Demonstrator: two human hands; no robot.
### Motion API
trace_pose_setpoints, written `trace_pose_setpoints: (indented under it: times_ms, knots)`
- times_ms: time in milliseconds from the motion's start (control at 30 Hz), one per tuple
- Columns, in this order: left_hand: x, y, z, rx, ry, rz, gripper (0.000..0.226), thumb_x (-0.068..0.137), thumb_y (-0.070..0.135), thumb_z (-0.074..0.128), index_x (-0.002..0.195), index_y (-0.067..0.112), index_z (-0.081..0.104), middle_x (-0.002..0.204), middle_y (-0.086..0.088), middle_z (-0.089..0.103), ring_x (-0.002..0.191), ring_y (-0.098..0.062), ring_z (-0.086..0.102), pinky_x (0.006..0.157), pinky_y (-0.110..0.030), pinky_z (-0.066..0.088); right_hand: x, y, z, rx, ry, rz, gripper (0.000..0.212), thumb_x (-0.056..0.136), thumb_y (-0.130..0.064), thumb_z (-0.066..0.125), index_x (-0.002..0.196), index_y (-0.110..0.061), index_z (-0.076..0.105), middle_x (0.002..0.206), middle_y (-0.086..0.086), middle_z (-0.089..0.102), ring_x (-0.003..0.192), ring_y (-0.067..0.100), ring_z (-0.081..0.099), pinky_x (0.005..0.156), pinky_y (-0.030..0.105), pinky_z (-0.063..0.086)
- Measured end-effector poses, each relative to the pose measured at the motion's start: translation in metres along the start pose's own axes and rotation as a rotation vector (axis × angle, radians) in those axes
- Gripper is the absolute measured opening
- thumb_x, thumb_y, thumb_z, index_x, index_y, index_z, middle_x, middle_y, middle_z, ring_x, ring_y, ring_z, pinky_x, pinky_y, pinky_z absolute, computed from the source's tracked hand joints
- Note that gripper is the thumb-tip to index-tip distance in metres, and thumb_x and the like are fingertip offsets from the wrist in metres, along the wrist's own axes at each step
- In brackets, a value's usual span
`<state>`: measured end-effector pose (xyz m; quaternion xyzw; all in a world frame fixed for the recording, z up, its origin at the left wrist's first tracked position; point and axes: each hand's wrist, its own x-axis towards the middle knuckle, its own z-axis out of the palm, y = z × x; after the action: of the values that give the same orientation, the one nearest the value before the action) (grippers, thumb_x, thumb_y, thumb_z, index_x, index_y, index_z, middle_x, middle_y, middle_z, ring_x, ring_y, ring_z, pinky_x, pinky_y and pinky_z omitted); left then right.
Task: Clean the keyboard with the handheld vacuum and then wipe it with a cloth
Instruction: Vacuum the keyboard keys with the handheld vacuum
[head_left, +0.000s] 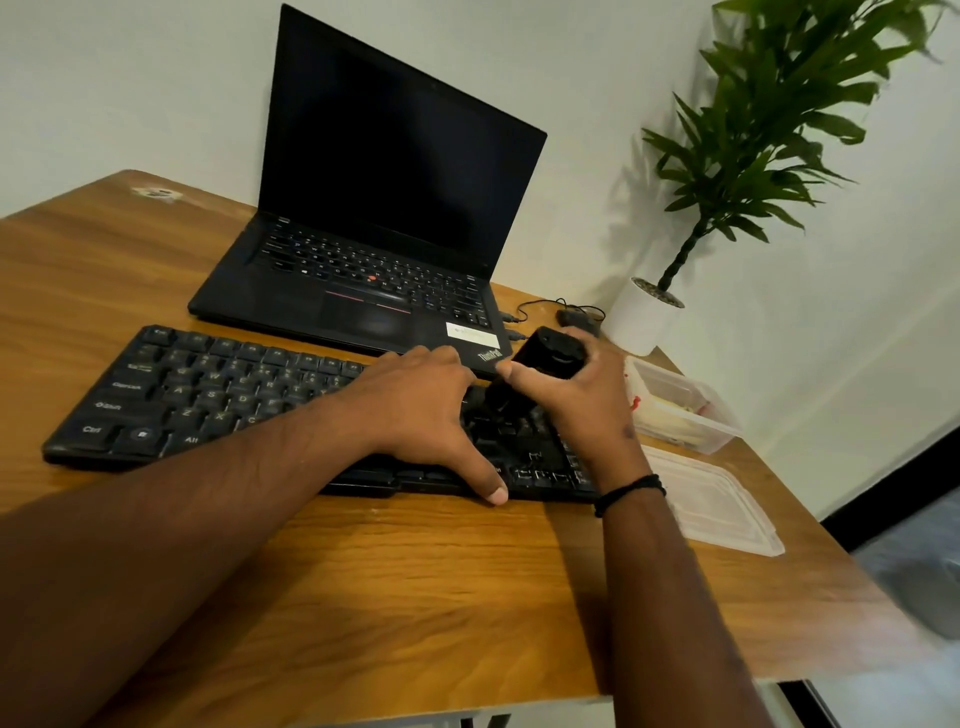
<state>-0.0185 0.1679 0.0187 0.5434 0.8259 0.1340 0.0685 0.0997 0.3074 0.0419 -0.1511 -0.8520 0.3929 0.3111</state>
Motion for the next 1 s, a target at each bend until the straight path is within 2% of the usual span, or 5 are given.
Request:
trace_pose_setpoints:
  times_ms: [200,300,433,533,1000]
  knots:
    - [0.001,-0.001,0.001,0.003,0.006,-0.012,0.117,0.04,0.098,0.064,0.131,0.025,0.055,0.121,0.01,0.048,0.113,-0.015,0.046,0.098,-0.042,0.044,0.005,0.008,-0.002,-0.098,0.244,0.153,0.066,0.047,-0.043,0.071,0.103,-0.008,0.064,0.083,0.0,0.065,0.078,0.015,0.062,0.065,0.03,0.052]
    - [0.001,-0.001,0.0,0.0,-0.001,-0.005,0.119,0.04,0.098,0.064,0.134,0.026,0.053,0.122,0.01,0.047,0.113,-0.015,0.046,0.098,-0.042,0.044,0.003,0.006,0.003,0.161,0.083,0.138,0.042,0.052,-0.032,0.074,0.086,-0.012,0.061,0.087,0.025,0.069,0.084,0.038,0.067,0.075,0.045,0.058]
    - [0.001,0.0,0.0,0.005,0.0,-0.006,0.119,0.042,0.096,0.065,0.136,0.025,0.053,0.124,0.009,0.048,0.114,-0.015,0.046,0.098,-0.042,0.044,0.003,0.006,0.004,-0.059,0.17,0.143,0.036,0.074,-0.028,0.078,0.101,-0.017,0.059,0.084,-0.008,0.065,0.082,0.012,0.064,0.07,0.027,0.056]
    - [0.0,0.001,0.0,0.003,0.011,-0.009,0.119,0.042,0.096,0.066,0.136,0.024,0.053,0.125,0.009,0.049,0.115,-0.015,0.047,0.098,-0.041,0.044,0.005,0.009,-0.002,-0.279,0.313,0.181,0.053,0.075,-0.037,0.075,0.118,-0.014,0.056,0.091,-0.008,0.061,0.088,0.013,0.061,0.079,0.035,0.057]
    - [0.002,0.001,0.0,0.008,0.014,-0.011,0.117,0.04,0.096,0.065,0.132,0.025,0.055,0.126,0.008,0.049,0.114,-0.015,0.048,0.095,-0.041,0.046,0.002,0.001,0.013,-0.453,0.355,-0.019,0.038,0.079,-0.033,0.072,0.109,-0.024,0.051,0.079,-0.018,0.052,0.066,-0.001,0.051,0.056,0.004,0.032]
